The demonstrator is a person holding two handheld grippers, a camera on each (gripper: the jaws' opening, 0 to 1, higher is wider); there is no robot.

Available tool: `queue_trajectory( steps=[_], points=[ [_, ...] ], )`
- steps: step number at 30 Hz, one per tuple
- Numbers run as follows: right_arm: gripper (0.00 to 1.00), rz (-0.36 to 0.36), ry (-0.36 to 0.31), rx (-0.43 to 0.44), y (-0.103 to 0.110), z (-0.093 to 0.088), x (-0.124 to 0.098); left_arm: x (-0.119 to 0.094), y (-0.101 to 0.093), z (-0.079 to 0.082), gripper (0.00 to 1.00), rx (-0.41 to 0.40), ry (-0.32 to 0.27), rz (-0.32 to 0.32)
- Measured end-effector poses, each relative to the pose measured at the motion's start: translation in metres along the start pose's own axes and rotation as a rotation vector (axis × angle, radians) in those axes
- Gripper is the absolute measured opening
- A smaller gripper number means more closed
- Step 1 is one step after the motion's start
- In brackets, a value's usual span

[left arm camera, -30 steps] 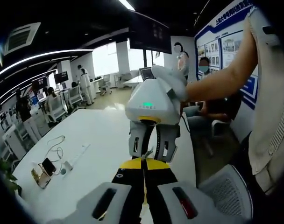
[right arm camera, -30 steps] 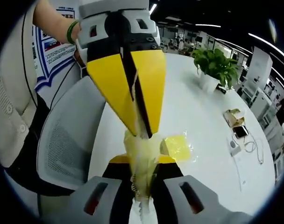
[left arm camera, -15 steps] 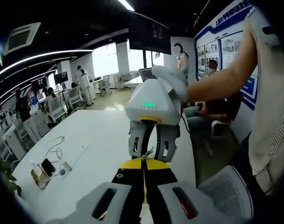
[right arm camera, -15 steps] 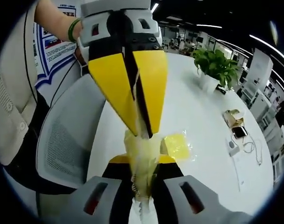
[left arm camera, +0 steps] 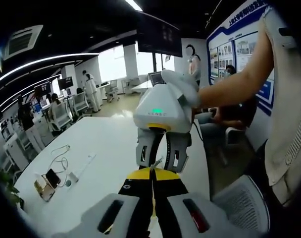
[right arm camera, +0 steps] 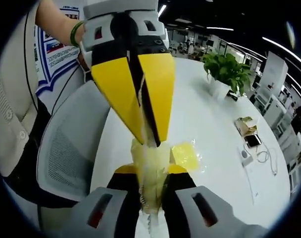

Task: Compare the silicone blocks by pressing each to a similar depth, holding the contact briefly, and releasing to observe deformation and rebound differences across the visible hardness samples.

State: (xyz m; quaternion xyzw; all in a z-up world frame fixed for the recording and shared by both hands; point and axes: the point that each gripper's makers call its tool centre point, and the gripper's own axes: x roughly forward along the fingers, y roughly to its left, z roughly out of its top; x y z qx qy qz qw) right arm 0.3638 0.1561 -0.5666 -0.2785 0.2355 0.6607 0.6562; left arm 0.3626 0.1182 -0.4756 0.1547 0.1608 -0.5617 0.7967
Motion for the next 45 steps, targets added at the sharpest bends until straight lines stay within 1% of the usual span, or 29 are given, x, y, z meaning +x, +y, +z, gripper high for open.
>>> queue_trajectory(
  steps=[13, 15, 18, 34, 41, 45],
  points=[
    [0.12, -0.004, -0.005, -0.010, -0.0031, 0.0010, 0.0017, -0.0003, 0.0013, -0.0006, 0.00, 0.001, 0.004, 0.007],
    [0.13, -0.012, -0.007, -0.024, -0.0048, 0.0012, 0.0020, -0.0006, 0.0019, -0.0006, 0.00, 0.004, 0.003, 0.009],
    [0.13, -0.005, -0.006, -0.029, -0.0037, 0.0010, 0.0023, -0.0008, 0.0018, -0.0012, 0.00, 0.010, 0.006, 0.010],
    [0.16, -0.002, -0.008, -0.027, -0.0035, 0.0019, 0.0050, -0.0026, 0.0032, -0.0037, 0.00, 0.016, 0.008, 0.014],
    [0.18, -0.007, -0.011, -0.043, -0.0041, 0.0019, 0.0057, -0.0029, 0.0036, -0.0042, 0.00, 0.010, 0.007, 0.015],
    [0.18, -0.005, -0.015, -0.035, -0.0037, 0.0020, 0.0061, -0.0029, 0.0038, -0.0046, 0.00, 0.005, 0.006, 0.017]
  ],
)
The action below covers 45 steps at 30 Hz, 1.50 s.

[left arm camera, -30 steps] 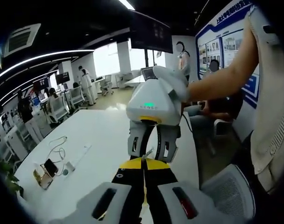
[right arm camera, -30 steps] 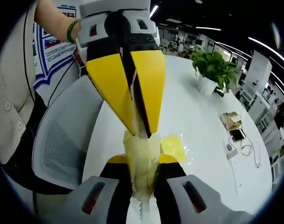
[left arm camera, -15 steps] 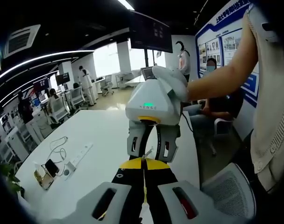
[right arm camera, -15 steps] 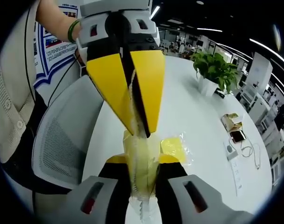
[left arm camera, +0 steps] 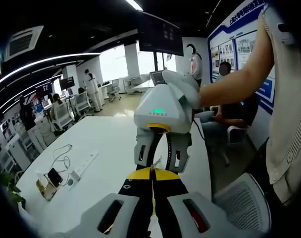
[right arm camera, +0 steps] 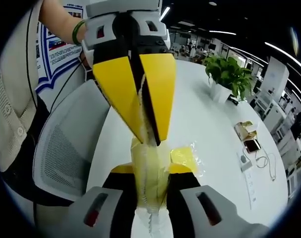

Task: Compare the silicone blocks by pressing each to a similar depth, holding the contact briefly, and releasing to observe deformation and rebound differences across the visible hardness samples.

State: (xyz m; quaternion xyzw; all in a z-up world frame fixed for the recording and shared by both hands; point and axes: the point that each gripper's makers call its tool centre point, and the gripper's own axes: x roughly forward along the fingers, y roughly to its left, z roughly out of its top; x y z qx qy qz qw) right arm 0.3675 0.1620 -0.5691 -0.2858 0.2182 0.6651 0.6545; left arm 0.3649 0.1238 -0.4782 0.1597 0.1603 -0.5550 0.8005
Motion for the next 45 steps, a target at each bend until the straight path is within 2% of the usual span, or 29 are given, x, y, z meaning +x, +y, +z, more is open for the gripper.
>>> queue_trajectory(
  steps=[12, 17, 30, 37, 45],
  points=[
    [0.20, 0.004, 0.000, -0.004, 0.001, -0.002, 0.002, 0.001, 0.000, -0.003, 0.00, -0.013, 0.002, 0.001],
    [0.22, 0.006, -0.007, 0.009, 0.001, -0.003, 0.003, 0.001, 0.001, -0.005, 0.00, -0.075, -0.011, -0.003],
    [0.28, 0.005, -0.035, 0.073, 0.009, -0.010, 0.001, 0.006, -0.003, -0.006, 0.00, -0.159, -0.031, -0.022],
    [0.36, -0.028, -0.063, 0.124, 0.014, -0.015, -0.006, 0.012, -0.009, -0.004, 0.00, -0.198, -0.047, -0.037],
    [0.49, -0.125, -0.107, 0.178, 0.014, -0.022, -0.028, 0.023, -0.016, -0.008, 0.00, -0.250, -0.051, -0.053]
  ],
)
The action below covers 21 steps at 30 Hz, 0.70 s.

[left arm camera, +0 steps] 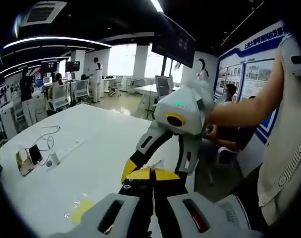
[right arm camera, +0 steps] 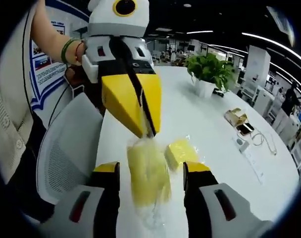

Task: Compare the silicone blocks by pressing each to a similar depth, holding the contact briefly, and releasing to observe deformation and rebound differences across the visible hardness samples.

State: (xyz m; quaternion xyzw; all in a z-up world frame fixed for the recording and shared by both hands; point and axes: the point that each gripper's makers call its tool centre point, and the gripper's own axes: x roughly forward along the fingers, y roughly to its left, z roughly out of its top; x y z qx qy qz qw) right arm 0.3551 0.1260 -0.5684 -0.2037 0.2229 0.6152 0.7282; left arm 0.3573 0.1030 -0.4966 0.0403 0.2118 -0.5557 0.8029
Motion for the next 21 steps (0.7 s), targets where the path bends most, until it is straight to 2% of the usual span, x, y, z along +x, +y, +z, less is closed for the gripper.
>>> queue_trajectory(
  steps=[4, 6, 8, 10, 13, 21],
  points=[
    [0.49, -0.059, -0.003, 0.014, -0.004, -0.009, -0.014, 0.006, -0.002, -0.004, 0.00, -0.028, 0.003, -0.006],
    [0.49, -0.083, -0.026, 0.036, -0.005, -0.010, -0.020, 0.010, -0.001, -0.008, 0.00, -0.032, 0.015, -0.004],
    [0.50, -0.138, -0.062, 0.043, -0.009, -0.012, -0.029, 0.015, 0.001, -0.012, 0.00, -0.038, 0.019, 0.004],
    [0.51, -0.155, -0.076, 0.072, -0.007, -0.016, -0.035, 0.019, 0.004, -0.015, 0.00, -0.056, 0.021, 0.009],
    [0.56, -0.190, -0.101, 0.099, -0.006, -0.021, -0.042, 0.026, 0.010, -0.018, 0.00, -0.084, 0.020, 0.020],
    [0.60, -0.255, -0.119, 0.227, -0.001, -0.051, -0.059, 0.052, 0.034, -0.022, 0.00, -0.146, -0.006, 0.044]
  ],
)
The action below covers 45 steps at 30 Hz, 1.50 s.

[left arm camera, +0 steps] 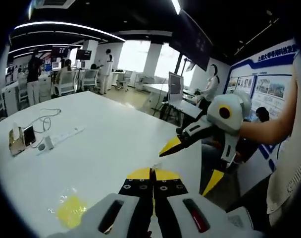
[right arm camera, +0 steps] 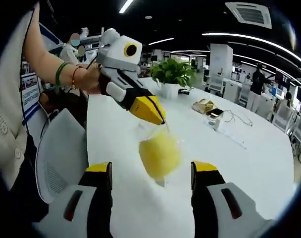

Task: Compare the silicone blocks by pressing each to a similar depth, holding the contact briefly, and releasing to observe deformation and rebound differences across the visible hardness samples.

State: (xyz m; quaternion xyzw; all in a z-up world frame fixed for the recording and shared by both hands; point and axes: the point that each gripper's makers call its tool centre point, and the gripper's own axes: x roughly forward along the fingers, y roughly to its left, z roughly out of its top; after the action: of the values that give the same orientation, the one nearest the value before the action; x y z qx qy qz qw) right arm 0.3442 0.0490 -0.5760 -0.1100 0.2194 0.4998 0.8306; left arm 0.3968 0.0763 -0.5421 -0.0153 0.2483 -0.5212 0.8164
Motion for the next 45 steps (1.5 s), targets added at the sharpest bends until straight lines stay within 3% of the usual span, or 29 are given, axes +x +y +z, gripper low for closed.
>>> queue_trajectory(
  steps=[10, 15, 19, 26, 32, 40, 41, 42, 45],
  points=[
    [0.58, -0.081, -0.009, 0.073, -0.024, -0.014, -0.020, 0.037, 0.038, -0.008, 0.00, -0.134, -0.022, 0.005],
    [0.57, -0.099, -0.007, 0.103, -0.030, -0.023, -0.023, 0.048, 0.067, -0.012, 0.00, -0.184, -0.037, 0.029],
    [0.56, -0.101, -0.009, 0.137, -0.030, -0.030, -0.021, 0.053, 0.096, -0.012, 0.00, -0.235, -0.052, 0.068],
    [0.55, -0.095, 0.000, 0.183, -0.024, -0.044, -0.014, 0.067, 0.125, -0.019, 0.00, -0.281, -0.052, 0.110],
    [0.55, -0.102, 0.003, 0.226, -0.024, -0.054, -0.015, 0.082, 0.148, -0.040, 0.00, -0.370, -0.044, 0.179],
    [0.55, -0.121, 0.008, 0.250, -0.030, -0.061, -0.023, 0.093, 0.170, -0.070, 0.00, -0.391, 0.023, 0.256],
    [0.55, -0.123, 0.006, 0.251, -0.030, -0.061, -0.024, 0.093, 0.171, -0.071, 0.00, -0.408, 0.018, 0.252],
    [0.55, -0.123, 0.006, 0.254, -0.031, -0.061, -0.024, 0.093, 0.175, -0.075, 0.00, -0.488, 0.017, 0.273],
    [0.55, -0.128, 0.004, 0.251, -0.032, -0.062, -0.025, 0.091, 0.182, -0.085, 0.00, -0.363, 0.090, 0.321]
  ],
)
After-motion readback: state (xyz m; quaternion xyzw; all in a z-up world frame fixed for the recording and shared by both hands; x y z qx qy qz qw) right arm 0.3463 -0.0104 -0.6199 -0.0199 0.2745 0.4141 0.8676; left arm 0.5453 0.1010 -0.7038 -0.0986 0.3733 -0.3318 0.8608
